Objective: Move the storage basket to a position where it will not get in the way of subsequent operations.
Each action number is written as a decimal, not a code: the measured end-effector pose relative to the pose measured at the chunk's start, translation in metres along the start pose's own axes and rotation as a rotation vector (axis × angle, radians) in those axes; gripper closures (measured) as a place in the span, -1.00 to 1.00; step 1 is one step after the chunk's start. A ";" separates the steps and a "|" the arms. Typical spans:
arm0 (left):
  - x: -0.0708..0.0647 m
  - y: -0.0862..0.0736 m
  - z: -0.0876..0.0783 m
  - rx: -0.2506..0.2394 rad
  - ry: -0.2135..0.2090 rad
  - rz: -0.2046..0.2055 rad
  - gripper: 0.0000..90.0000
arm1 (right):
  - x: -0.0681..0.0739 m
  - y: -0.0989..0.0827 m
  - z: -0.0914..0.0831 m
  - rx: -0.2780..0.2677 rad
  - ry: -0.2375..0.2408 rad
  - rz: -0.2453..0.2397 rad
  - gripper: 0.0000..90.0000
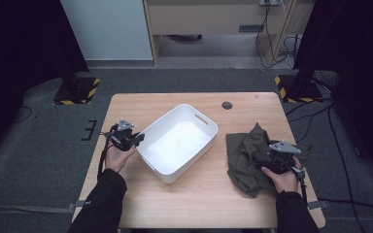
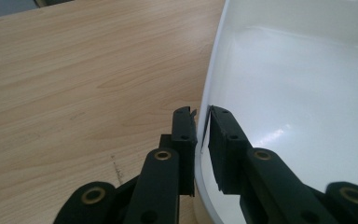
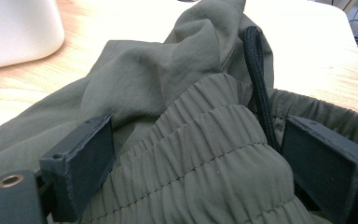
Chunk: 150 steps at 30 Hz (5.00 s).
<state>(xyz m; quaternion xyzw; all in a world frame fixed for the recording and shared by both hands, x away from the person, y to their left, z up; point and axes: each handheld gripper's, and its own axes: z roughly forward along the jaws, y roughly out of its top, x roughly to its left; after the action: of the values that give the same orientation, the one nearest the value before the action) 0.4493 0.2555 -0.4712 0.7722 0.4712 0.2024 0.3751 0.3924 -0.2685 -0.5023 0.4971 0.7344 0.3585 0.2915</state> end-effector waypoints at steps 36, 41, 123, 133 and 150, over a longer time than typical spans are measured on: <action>0.014 -0.038 -0.052 -0.036 0.134 -0.142 0.84 | 0.000 0.000 0.000 0.000 -0.002 -0.002 -0.77; 0.019 -0.035 -0.048 -0.021 0.112 -0.125 0.87 | 0.001 0.000 0.000 0.000 -0.003 -0.001 -0.77; 0.073 -0.051 -0.113 -0.188 0.417 -0.322 0.43 | 0.000 0.003 -0.003 0.001 -0.003 0.005 -0.77; 0.045 -0.029 -0.112 -0.248 0.336 -0.252 0.29 | -0.001 0.007 -0.011 -0.045 -0.004 0.015 -0.75; -0.029 -0.001 -0.086 -0.285 0.127 -0.076 0.08 | -0.006 0.014 -0.031 -0.110 -0.006 0.025 -0.67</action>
<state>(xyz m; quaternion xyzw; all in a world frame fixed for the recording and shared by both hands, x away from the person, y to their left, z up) 0.3774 0.2641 -0.4162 0.6785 0.4891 0.3013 0.4579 0.3773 -0.2783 -0.4721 0.4903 0.7065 0.4006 0.3162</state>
